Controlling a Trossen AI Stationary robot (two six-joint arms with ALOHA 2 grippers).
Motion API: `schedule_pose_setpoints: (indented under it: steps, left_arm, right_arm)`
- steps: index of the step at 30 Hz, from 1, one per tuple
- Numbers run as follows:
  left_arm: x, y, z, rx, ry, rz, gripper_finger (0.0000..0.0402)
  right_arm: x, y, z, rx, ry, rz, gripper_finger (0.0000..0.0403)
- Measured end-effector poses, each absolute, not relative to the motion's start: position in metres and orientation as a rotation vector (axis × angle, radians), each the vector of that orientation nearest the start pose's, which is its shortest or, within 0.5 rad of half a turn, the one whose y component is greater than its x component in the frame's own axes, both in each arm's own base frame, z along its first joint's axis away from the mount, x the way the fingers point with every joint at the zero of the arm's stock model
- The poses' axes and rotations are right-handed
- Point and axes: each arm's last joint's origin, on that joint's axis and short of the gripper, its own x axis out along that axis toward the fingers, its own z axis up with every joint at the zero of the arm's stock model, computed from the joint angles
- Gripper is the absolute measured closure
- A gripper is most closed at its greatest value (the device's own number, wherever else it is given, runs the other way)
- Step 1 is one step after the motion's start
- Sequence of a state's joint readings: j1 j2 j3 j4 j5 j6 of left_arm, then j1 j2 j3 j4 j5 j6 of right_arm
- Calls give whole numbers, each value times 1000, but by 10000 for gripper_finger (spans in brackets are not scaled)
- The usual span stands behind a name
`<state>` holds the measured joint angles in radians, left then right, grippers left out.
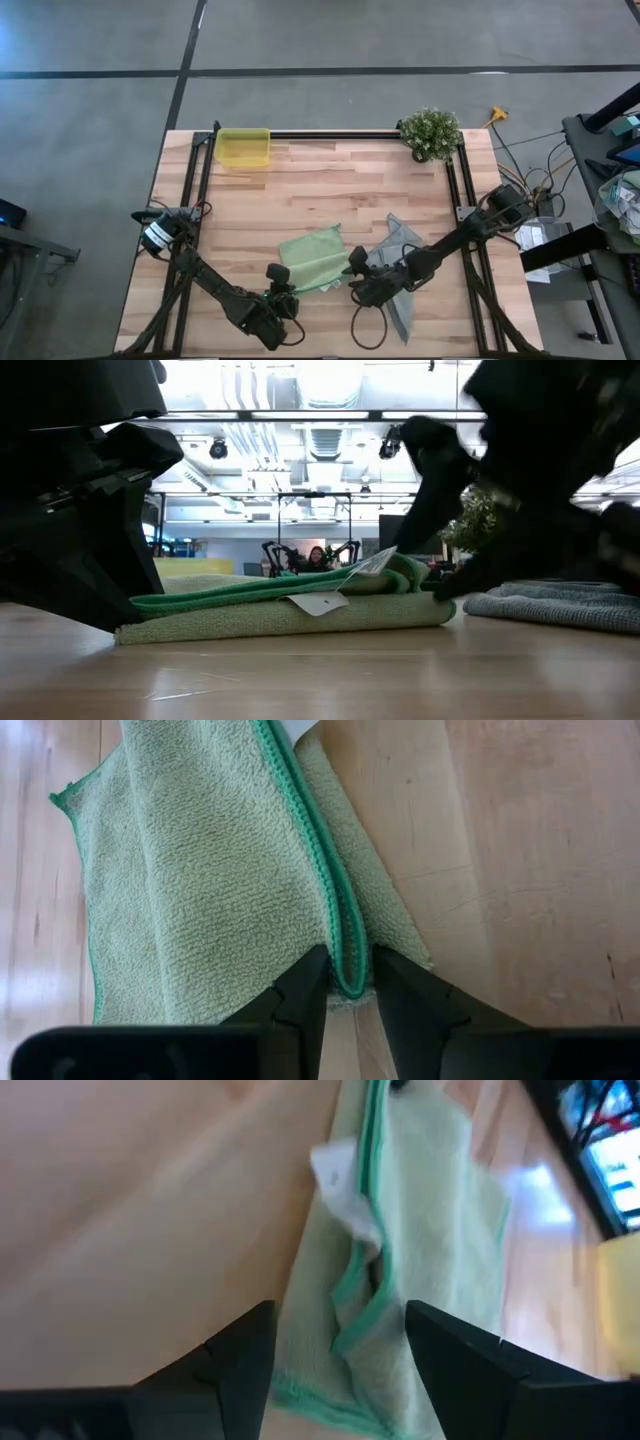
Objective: Roll microfiber towels into tight, uniform cylinder then place into a basket
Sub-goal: Roll the green towel
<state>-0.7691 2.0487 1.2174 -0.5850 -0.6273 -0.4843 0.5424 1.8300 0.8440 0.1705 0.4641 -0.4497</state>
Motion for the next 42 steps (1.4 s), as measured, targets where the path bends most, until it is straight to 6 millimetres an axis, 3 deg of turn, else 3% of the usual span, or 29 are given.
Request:
schedule_pose_setpoints:
  steps: [3,13,18,28,35,42]
  left_arm:
    - [274,-242,107,469,1051,145,324]
    - [274,-242,108,467,1049,145,324]
    - [274,-241,114,457,1039,142,324]
    - [266,-241,127,464,1065,117,324]
    - [253,-244,137,462,1125,53,324]
    - [244,-249,154,442,1087,14,324]
  right_arm:
    - [298,158,108,-835,739,227,177]
    - [300,154,107,-782,751,223,181]
    - [303,151,99,-761,769,222,224]
    - [307,150,88,-702,780,260,381]
    - [308,143,101,-557,771,329,387]
    - [314,126,119,-275,772,444,388]
